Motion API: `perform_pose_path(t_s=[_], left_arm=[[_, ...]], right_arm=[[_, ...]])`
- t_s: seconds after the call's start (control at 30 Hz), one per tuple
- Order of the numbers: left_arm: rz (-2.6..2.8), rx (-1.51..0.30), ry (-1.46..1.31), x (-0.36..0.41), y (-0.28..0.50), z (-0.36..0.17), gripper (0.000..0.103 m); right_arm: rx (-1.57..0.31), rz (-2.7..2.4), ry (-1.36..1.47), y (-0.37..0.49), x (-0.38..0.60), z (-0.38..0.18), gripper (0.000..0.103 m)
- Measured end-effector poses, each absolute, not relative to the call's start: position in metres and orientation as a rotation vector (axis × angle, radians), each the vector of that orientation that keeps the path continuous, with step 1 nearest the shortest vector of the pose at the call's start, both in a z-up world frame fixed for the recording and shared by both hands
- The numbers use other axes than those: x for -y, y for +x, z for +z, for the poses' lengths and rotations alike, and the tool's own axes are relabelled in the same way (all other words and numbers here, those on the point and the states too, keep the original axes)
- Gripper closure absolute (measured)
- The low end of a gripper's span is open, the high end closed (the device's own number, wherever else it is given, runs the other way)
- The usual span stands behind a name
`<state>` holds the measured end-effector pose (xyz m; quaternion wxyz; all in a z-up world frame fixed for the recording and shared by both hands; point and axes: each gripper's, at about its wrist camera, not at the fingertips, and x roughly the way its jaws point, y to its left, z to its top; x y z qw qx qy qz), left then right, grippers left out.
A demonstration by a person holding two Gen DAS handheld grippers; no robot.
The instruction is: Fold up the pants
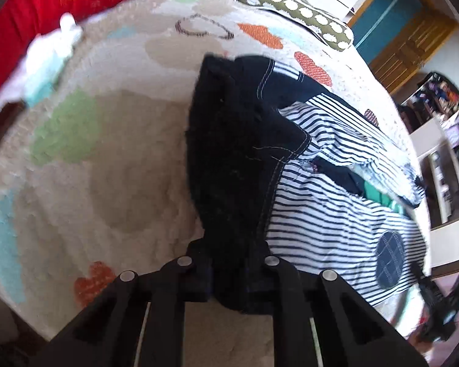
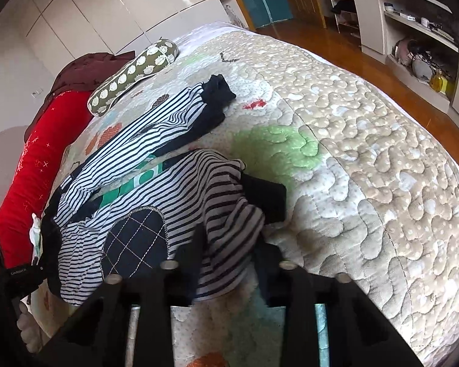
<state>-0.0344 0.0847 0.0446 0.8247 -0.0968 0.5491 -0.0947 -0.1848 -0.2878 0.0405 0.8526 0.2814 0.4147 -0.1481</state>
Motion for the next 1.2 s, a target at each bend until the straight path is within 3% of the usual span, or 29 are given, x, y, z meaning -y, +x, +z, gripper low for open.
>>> perform_pose_path(t_s=[0.27,0.37,0.5,0.97,1.2], left_arm=[[-0.143,-1.18,-0.19,-0.106,-0.052,0.057,0.086],[-0.157,-1.192,-0.228,-0.11,-0.058,0.056,0.084],[-0.15,-1.141,-0.259,-0.12,-0.073,0.065,0.069],[-0.069,-0.951,-0.201,-0.13,-0.127,0.103,0.044],[-0.061,-0.923,-0.12,-0.116,-0.137,0.105,0.044]], right_arm=[[-0.883,-0.278,0.618,-0.196,0.289,0.045,0.087],[-0.878,-0.286,0.639,-0.206,0.29,0.043,0.079],[-0.841,-0.298,0.653,-0.221,0.293,0.05,0.063],[-0.793,-0.316,0.689,-0.246,0.284,0.052,0.057],[-0.803,-0.303,0.681,-0.243,0.277,0.048,0.056]])
